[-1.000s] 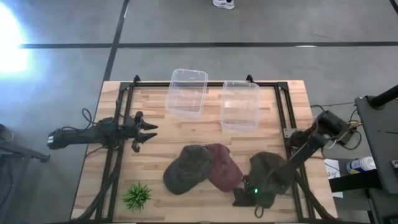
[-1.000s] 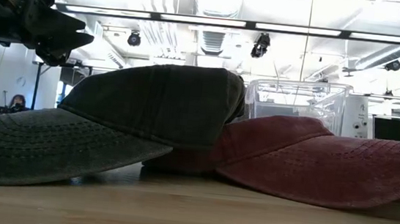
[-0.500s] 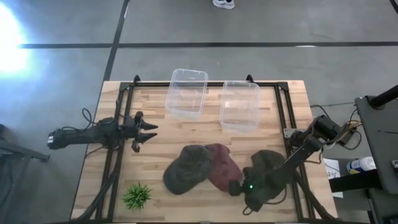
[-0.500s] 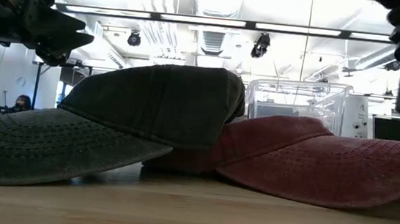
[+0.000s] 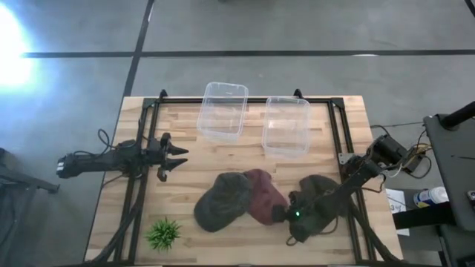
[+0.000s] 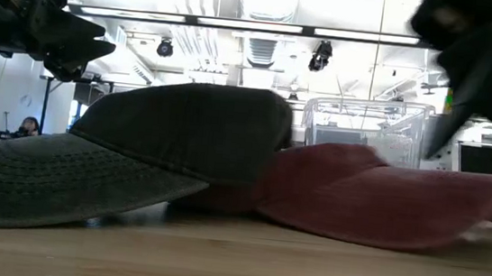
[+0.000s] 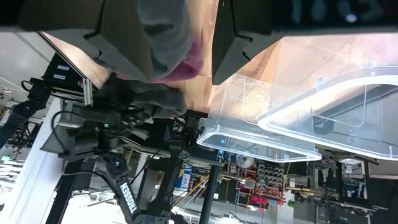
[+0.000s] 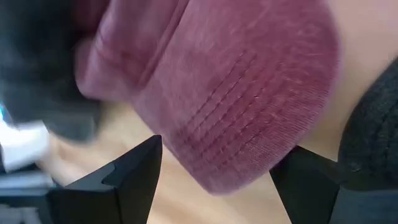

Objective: Pick & Place hat
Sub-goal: Put the red cap into the right transparent bin

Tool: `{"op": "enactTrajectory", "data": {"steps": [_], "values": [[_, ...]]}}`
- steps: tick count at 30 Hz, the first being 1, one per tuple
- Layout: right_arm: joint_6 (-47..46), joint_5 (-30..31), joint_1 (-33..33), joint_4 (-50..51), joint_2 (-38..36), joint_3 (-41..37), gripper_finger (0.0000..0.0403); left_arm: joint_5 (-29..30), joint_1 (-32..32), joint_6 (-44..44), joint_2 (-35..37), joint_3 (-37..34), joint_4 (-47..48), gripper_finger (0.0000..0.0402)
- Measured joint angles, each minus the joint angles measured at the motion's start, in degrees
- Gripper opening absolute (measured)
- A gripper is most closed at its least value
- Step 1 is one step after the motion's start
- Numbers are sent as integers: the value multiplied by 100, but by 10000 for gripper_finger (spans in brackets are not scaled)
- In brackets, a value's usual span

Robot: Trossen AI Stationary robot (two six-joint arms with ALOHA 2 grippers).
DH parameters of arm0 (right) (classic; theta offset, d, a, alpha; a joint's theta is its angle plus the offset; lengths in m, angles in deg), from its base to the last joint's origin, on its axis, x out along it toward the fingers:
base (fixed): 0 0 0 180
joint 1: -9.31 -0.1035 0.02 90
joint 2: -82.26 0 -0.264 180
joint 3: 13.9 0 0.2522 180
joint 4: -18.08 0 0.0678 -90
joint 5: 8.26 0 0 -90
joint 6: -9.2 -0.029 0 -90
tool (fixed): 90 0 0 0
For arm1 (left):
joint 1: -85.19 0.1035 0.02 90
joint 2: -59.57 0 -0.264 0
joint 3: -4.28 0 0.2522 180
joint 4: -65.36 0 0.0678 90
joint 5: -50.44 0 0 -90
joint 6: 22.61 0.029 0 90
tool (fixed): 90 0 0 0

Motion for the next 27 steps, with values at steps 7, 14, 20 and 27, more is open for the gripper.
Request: {"op": "enactTrajectory", "data": {"steps": [7, 14, 20, 27], "values": [[494, 451, 458, -48, 0, -91, 251, 2, 0, -1, -2, 0, 0, 161], [903, 808, 687, -96, 7, -157, 164, 2, 0, -1, -2, 0, 0, 161], [1076, 1487, 789, -120, 17, -185, 82, 2, 2, 0, -2, 0, 0, 161], [1732, 1995, 792, -330, -162, -191, 17, 2, 2, -1, -2, 0, 0, 161]]}}
